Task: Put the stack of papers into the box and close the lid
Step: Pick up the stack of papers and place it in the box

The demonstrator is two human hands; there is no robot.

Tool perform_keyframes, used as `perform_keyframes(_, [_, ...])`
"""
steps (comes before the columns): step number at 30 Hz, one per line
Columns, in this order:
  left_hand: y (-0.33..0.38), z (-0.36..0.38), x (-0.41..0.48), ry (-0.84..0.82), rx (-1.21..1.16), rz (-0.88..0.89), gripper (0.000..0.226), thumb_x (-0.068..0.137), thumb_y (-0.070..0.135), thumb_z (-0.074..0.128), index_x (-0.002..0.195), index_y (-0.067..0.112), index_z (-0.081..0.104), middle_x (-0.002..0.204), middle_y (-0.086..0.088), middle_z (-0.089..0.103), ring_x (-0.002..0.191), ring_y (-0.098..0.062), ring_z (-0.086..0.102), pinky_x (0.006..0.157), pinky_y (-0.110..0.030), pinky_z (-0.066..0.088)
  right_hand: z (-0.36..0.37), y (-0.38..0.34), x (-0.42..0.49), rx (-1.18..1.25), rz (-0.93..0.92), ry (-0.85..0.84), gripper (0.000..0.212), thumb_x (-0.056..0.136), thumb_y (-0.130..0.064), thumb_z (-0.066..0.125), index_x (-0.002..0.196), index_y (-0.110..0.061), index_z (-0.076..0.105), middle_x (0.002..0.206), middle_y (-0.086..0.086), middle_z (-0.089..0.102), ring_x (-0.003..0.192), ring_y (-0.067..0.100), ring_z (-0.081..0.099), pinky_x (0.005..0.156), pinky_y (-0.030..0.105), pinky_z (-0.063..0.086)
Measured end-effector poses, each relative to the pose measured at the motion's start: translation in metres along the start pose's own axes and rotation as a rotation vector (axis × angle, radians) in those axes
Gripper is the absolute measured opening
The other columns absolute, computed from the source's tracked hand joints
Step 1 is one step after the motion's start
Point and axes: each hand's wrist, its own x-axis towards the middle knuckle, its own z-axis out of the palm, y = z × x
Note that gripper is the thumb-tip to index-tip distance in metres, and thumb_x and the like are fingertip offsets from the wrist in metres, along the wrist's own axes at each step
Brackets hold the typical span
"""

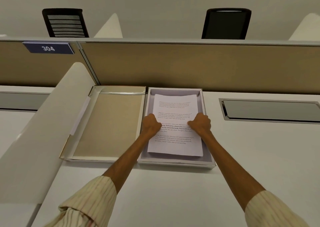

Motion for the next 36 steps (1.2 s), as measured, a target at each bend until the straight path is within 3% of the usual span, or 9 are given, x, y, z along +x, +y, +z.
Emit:
perform_keyframes(4, [-0.002, 0.003, -0.003, 0.009, -0.001, -0.005, 0.024, 0.084, 0.012, 0.069, 0.1, -0.006, 0.063, 0.108, -0.021, 0.071, 0.095, -0.035, 0.069, 0.065, -0.025, 0.049, -0.001, 0.001, 0.001, 0.028, 0.032, -0.01, 0.032, 0.082, -0.028, 0.074, 0.099, -0.004, 0.06, 0.106, 0.016, 0.07, 0.085, 0.029, 0.067, 0.061, 0.026, 0.044])
perform_keyframes(8, [-0.003, 0.005, -0.005, 0.014, 0.003, 0.007, 0.023, 0.088, 0.013, 0.066, 0.101, -0.005, 0.063, 0.109, -0.02, 0.071, 0.094, -0.034, 0.069, 0.062, -0.024, 0.046, 0.0, 0.003, -0.001, 0.059, 0.033, -0.006, 0.038, 0.082, -0.03, 0.074, 0.104, -0.002, 0.06, 0.108, 0.016, 0.069, 0.094, 0.032, 0.068, 0.067, 0.029, 0.043])
perform_keyframes(11, [-0.004, 0.005, -0.007, 0.002, 0.045, 0.005, 0.024, 0.09, 0.018, 0.062, 0.103, -0.003, 0.063, 0.109, -0.017, 0.07, 0.093, -0.032, 0.069, 0.054, -0.023, 0.042, 0.001, 0.004, -0.001, 0.058, 0.038, -0.004, 0.037, 0.083, -0.031, 0.073, 0.103, -0.004, 0.06, 0.107, 0.015, 0.069, 0.09, 0.031, 0.068, 0.065, 0.028, 0.043])
perform_keyframes(16, [-0.004, 0.007, -0.01, 0.01, 0.094, 0.005, 0.026, 0.093, 0.022, 0.058, 0.103, -0.002, 0.062, 0.108, -0.016, 0.07, 0.092, -0.03, 0.069, 0.061, -0.026, 0.044, 0.003, 0.005, 0.0, 0.031, 0.044, 0.0, 0.034, 0.085, -0.033, 0.071, 0.102, -0.006, 0.059, 0.104, 0.014, 0.07, 0.072, 0.019, 0.054, 0.064, 0.028, 0.042])
perform_keyframes(21, [-0.004, 0.006, -0.011, 0.015, 0.066, 0.017, 0.025, 0.093, 0.021, 0.058, 0.101, -0.003, 0.063, 0.106, -0.016, 0.07, 0.091, -0.03, 0.069, 0.045, -0.018, 0.033, 0.002, 0.005, 0.001, 0.03, 0.046, -0.005, 0.034, 0.085, -0.033, 0.07, 0.102, -0.005, 0.059, 0.102, 0.013, 0.069, 0.073, 0.019, 0.054, 0.065, 0.028, 0.044])
perform_keyframes(26, [-0.008, 0.006, -0.018, 0.037, 0.017, 0.025, 0.024, 0.094, 0.019, 0.055, 0.095, -0.003, 0.063, 0.102, -0.018, 0.071, 0.071, -0.019, 0.058, 0.044, -0.017, 0.032, 0.0, 0.005, -0.005, 0.033, 0.007, -0.005, 0.026, 0.088, -0.033, 0.066, 0.088, -0.011, 0.052, 0.098, 0.013, 0.069, 0.063, 0.014, 0.051, 0.056, 0.023, 0.04])
perform_keyframes(31, [-0.008, 0.005, -0.041, 0.088, -0.014, 0.069, 0.025, 0.094, 0.022, 0.058, 0.108, 0.001, 0.057, 0.111, -0.014, 0.069, 0.088, -0.026, 0.067, 0.057, -0.02, 0.041, -0.005, -0.003, -0.02, -0.001, -0.053, 0.048, 0.023, 0.089, -0.03, 0.065, 0.082, -0.013, 0.05, 0.093, 0.012, 0.07, 0.05, 0.008, 0.042, 0.044, 0.016, 0.03])
perform_keyframes(34, [-0.006, -0.003, -0.053, 0.149, -0.02, 0.121, 0.026, 0.094, 0.023, 0.057, 0.112, 0.004, 0.059, 0.115, -0.013, 0.069, 0.095, -0.027, 0.068, 0.06, -0.017, 0.041, -0.013, -0.014, -0.033, -0.024, -0.095, 0.087, 0.021, 0.089, -0.029, 0.064, 0.089, -0.011, 0.054, 0.095, 0.012, 0.07, 0.055, 0.01, 0.048, 0.048, 0.017, 0.034])
perform_keyframes(36, [-0.007, -0.017, -0.064, 0.209, -0.034, 0.109, 0.03, 0.094, 0.023, 0.057, 0.118, 0.005, 0.061, 0.119, -0.013, 0.069, 0.1, -0.03, 0.069, 0.072, -0.025, 0.049, -0.016, -0.022, -0.044, -0.03, -0.138, 0.1, 0.026, 0.089, -0.03, 0.063, 0.1, -0.007, 0.059, 0.099, 0.011, 0.07, 0.064, 0.013, 0.053, 0.052, 0.019, 0.037])
